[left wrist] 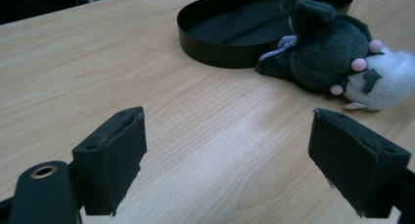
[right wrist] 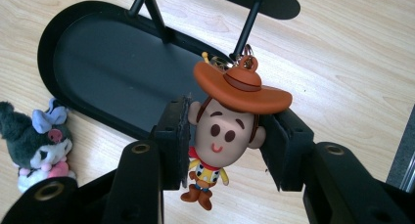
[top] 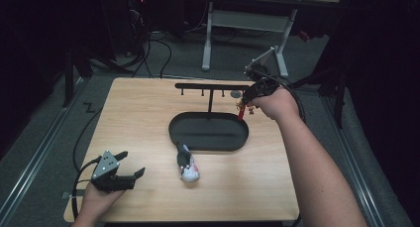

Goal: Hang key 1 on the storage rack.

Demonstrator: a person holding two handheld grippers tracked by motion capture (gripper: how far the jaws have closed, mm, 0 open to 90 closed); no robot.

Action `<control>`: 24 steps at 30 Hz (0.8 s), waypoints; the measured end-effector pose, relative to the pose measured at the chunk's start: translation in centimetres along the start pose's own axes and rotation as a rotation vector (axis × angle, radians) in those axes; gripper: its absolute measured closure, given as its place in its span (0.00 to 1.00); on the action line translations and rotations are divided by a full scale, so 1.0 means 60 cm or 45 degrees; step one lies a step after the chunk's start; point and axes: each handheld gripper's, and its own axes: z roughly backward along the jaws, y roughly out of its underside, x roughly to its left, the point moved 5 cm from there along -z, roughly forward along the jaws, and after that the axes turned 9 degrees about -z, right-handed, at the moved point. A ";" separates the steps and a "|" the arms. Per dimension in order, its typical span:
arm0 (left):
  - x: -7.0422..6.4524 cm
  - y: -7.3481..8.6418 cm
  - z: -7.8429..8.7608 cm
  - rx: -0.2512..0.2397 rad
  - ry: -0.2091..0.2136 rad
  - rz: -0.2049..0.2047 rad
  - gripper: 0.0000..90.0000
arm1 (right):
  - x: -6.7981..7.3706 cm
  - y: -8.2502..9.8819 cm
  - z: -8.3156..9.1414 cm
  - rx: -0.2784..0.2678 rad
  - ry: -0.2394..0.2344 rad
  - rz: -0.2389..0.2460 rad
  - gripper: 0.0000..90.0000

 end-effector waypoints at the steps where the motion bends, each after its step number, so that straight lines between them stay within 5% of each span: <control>1: 0.000 0.000 0.000 0.000 0.000 0.000 0.16 | 0.000 0.000 0.000 0.000 0.000 0.000 0.63; 11: 0.002 0.000 0.001 -0.005 -0.004 0.001 0.16 | -0.003 -0.019 -0.010 -0.004 0.023 -0.014 0.63; 24: 0.000 0.001 0.000 0.007 0.005 -0.006 0.16 | -0.033 -0.002 -0.036 0.013 0.056 -0.043 0.63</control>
